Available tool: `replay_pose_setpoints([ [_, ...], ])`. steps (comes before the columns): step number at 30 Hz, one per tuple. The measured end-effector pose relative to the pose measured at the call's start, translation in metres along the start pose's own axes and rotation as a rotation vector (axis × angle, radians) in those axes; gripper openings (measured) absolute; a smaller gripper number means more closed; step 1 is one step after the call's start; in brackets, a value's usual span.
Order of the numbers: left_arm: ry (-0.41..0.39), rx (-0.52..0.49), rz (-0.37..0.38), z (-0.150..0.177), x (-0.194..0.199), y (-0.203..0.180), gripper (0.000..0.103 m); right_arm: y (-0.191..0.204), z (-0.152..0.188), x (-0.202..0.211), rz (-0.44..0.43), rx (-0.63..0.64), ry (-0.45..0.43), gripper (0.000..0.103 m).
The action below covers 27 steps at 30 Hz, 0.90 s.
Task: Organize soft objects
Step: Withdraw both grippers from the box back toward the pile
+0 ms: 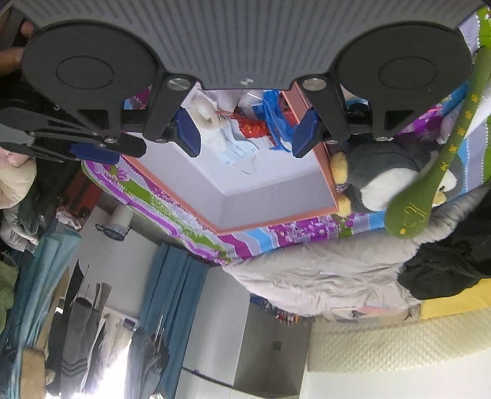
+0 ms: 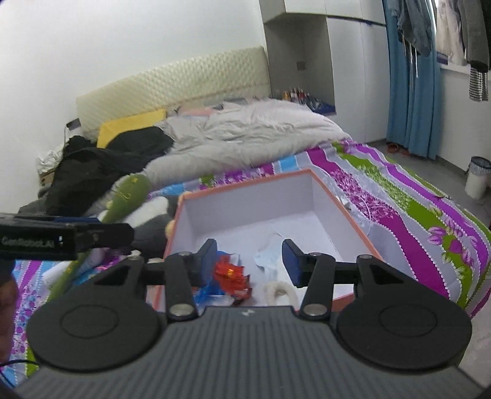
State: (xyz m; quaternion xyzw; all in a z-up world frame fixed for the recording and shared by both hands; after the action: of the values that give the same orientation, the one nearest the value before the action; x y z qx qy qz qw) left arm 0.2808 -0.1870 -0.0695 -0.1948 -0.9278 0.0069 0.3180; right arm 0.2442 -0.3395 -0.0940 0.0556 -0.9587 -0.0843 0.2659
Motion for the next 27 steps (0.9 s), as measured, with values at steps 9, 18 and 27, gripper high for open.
replay_pose_setpoints([
  [9,-0.04,0.036,-0.011,0.016,0.042,0.012,0.071,0.025,0.018,0.022,-0.026,-0.004,-0.024,0.05],
  [18,-0.038,0.093,-0.036,0.046,0.071,0.035,0.071,0.058,0.04,0.037,-0.056,0.034,-0.014,0.05],
  [27,-0.009,0.151,-0.096,0.085,0.088,0.062,0.071,0.089,0.068,0.035,-0.084,0.084,0.054,0.05],
])
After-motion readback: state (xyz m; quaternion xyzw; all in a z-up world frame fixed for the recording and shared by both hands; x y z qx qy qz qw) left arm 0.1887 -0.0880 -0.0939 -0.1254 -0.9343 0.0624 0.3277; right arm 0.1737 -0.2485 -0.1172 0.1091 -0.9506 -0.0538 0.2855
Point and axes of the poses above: each gripper's, at about its wrist camera, not at the fingertips, and x roughly against the way its jaws point, y to its left, z to its underside, the point moved 9 cm from there along -x, roughly the way its jaws point, and after that the axes turned 2 degrees about -z, right-handed, at the moved point
